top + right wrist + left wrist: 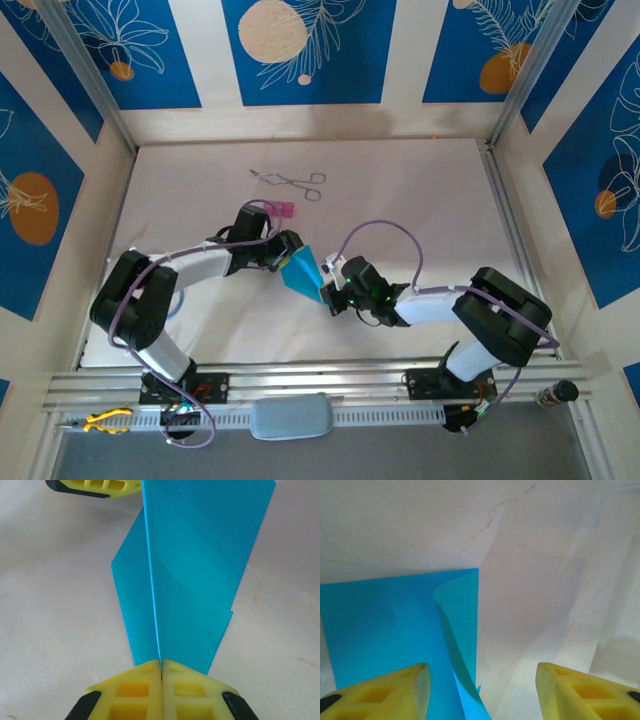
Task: Fold a paper plane with a square sheet of paper (pick it up from the middle)
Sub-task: Fourth fold the wing at the center of the table.
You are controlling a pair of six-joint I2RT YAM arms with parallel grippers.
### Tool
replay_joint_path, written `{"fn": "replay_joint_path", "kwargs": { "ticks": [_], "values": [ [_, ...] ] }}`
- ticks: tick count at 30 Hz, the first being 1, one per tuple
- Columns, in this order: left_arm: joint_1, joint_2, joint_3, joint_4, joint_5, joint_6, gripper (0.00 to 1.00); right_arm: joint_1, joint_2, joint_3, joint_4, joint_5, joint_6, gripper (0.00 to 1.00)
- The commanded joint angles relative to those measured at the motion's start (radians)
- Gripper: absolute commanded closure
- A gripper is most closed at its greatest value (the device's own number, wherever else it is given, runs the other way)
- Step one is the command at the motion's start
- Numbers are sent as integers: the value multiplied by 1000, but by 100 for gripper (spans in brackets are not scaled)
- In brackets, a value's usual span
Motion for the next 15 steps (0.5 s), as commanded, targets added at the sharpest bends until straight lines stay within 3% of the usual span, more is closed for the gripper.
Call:
{"fn": "replay_joint_path", "kwargs": {
  "ticks": [1, 4, 8, 15],
  "values": [
    [11, 16, 15, -2, 22, -18, 52, 28, -27, 23, -34, 95, -81, 95],
    [11, 16, 10, 4, 21, -23, 60, 50, -27, 22, -29, 127, -114, 93],
    [11, 10, -1, 21, 17, -36, 81, 74, -13, 34, -46, 184, -143, 90],
    [11, -6, -23, 46, 7, -59, 94, 117, 20, 50, -56, 293, -188, 84]
  ]
}}
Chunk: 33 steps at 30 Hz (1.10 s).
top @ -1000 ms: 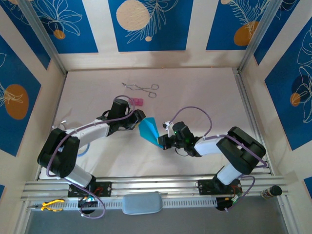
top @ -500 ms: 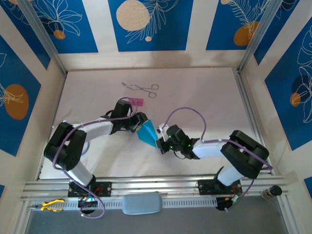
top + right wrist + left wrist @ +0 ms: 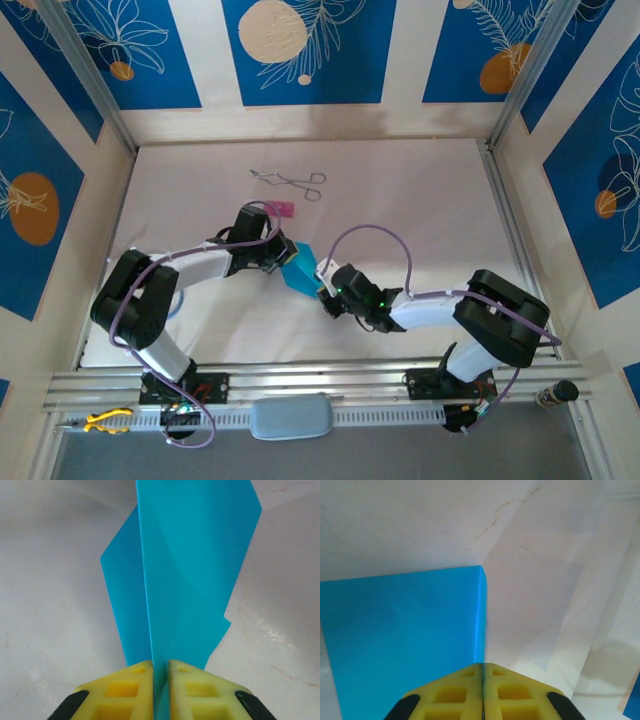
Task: Fold a paper plane with a square sheet of paper (pick it up from the middle)
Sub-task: Fourth fold the wing at the center of the table.
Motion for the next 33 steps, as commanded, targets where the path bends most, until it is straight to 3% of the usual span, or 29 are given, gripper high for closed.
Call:
{"fn": "replay_joint_path", "kwargs": {
  "ticks": [1, 10, 18, 29, 33],
  "values": [
    [11, -8, -15, 28, 4, -12, 95, 19, 19, 25, -4, 87, -47, 83],
    [10, -10, -28, 50, 9, -23, 99, 40, 42, 33, -5, 149, -61, 80],
    [10, -6, -28, 53, 11, -23, 98, 39, 45, 34, -5, 126, -53, 87],
    [10, -6, -34, 51, 6, -21, 97, 22, 26, 26, 21, 88, 3, 82],
    [10, -4, -32, 53, 7, -21, 97, 7, 14, 17, 26, 54, 11, 87]
  ]
}}
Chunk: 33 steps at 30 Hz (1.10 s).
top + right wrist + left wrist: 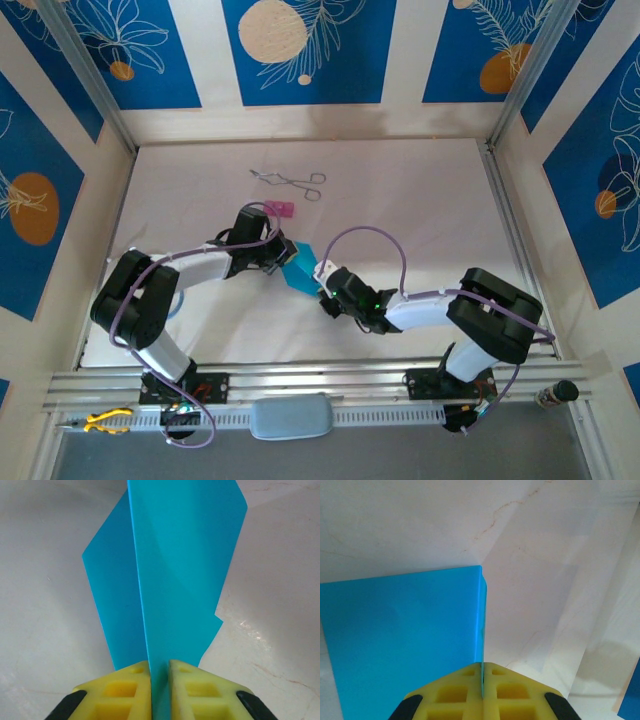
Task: Fold a paper plane with a square sheet of paper (pick it up from the middle)
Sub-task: Fourth fold the wing at the center of the table.
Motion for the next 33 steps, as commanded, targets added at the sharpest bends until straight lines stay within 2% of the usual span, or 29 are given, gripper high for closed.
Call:
{"fn": "replay_joint_path", "kwargs": {
  "ticks": [1, 6, 9, 11, 16, 24, 33],
  "values": [
    [9, -4, -9, 10, 7, -3, 97, -13, -18, 2, 30, -34, 24, 88],
    [10, -5, -7, 8, 6, -2, 94, -17, -15, 1, 17, -53, 33, 93],
    [9, -8, -11, 9, 6, -3, 81, -22, -5, 6, 14, -77, 51, 94],
    [10, -15, -11, 5, 3, -2, 68, -28, 12, 13, 11, -104, 68, 95],
    [11, -49, -8, -29, -28, 18, 54, -38, 73, 42, -2, -148, 136, 95],
    [14, -102, -15, -90, -73, 45, 48, -71, 123, 53, 27, -236, 238, 95],
    [18, -126, -20, -108, -91, 51, 50, -138, 126, 19, 83, -386, 336, 94]
  ]
}}
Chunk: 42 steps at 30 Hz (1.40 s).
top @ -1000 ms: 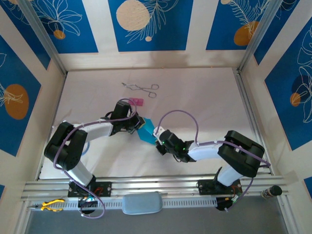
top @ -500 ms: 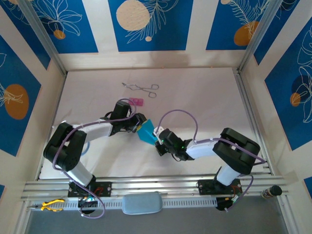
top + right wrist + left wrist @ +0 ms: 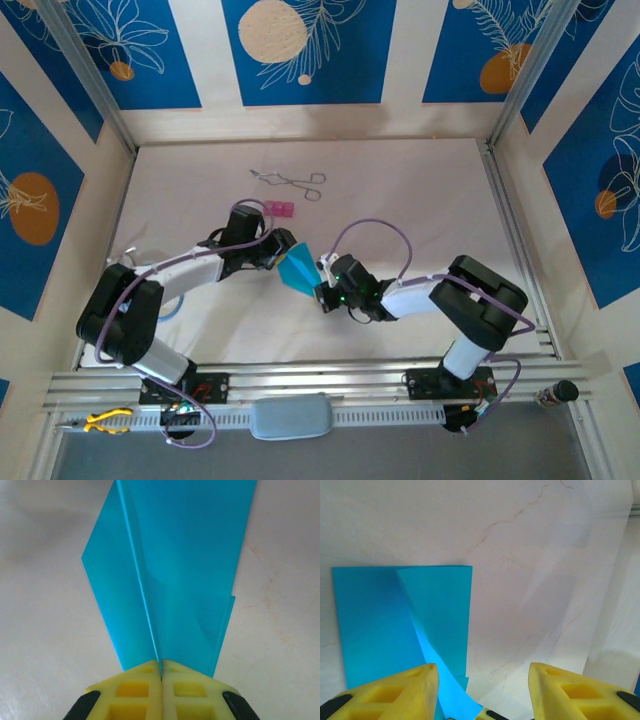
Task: Fold a paper plane with a square sheet of paper (pick it up from the middle)
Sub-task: Fourth fold the wing at the center of the table.
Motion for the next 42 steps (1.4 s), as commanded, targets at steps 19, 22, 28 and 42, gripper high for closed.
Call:
{"fn": "replay_joint_path", "kwargs": {
  "ticks": [19, 22, 28, 42],
  "values": [
    [13, 48, -50, 134, 88, 3, 100, -112, 100, -63, 131, -276, 261, 94],
    [9, 78, -49, 189, 132, 3, 100, -124, 103, -62, 118, -289, 280, 94],
    [-18, 134, -53, 275, 203, 1, 100, -134, 102, -72, 115, -288, 293, 94],
    [-35, 227, -34, 331, 205, -7, 98, -144, 105, -83, 110, -278, 336, 95]
  ]
}}
